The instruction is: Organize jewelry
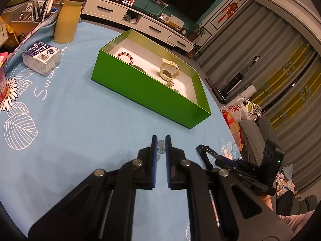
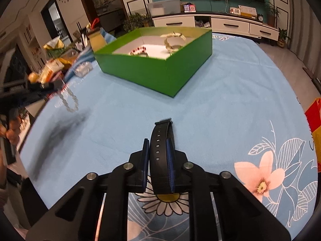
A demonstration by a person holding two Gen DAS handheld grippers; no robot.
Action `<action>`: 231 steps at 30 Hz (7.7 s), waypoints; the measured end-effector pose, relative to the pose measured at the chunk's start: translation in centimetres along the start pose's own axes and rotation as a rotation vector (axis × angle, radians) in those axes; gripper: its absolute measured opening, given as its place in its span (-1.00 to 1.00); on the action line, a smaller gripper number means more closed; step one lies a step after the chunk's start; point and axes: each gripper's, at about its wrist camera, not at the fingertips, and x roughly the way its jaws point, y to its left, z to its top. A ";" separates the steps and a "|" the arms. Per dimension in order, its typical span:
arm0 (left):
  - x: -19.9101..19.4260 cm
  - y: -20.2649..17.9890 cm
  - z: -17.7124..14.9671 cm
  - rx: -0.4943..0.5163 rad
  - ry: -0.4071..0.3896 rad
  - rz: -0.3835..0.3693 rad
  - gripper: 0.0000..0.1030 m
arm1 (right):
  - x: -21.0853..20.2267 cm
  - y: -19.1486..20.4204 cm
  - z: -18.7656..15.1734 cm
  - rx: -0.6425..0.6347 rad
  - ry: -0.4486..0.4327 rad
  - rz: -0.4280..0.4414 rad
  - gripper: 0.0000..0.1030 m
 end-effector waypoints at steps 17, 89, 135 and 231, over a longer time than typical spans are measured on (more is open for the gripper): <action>-0.5 -0.6 1.6 0.024 -0.023 0.049 -0.86 | -2.9 1.4 4.6 0.026 -0.125 0.141 -0.68; 12.0 0.1 16.0 0.055 -0.016 0.196 -0.86 | 8.2 0.7 17.7 0.063 -0.139 0.077 -0.68; 10.7 0.2 10.9 0.125 0.113 0.355 -0.86 | 9.6 -0.4 15.8 0.083 -0.045 0.053 -0.68; 5.1 -9.3 14.7 0.277 -0.038 0.677 0.96 | 2.2 1.1 20.3 0.009 -0.040 -0.272 0.97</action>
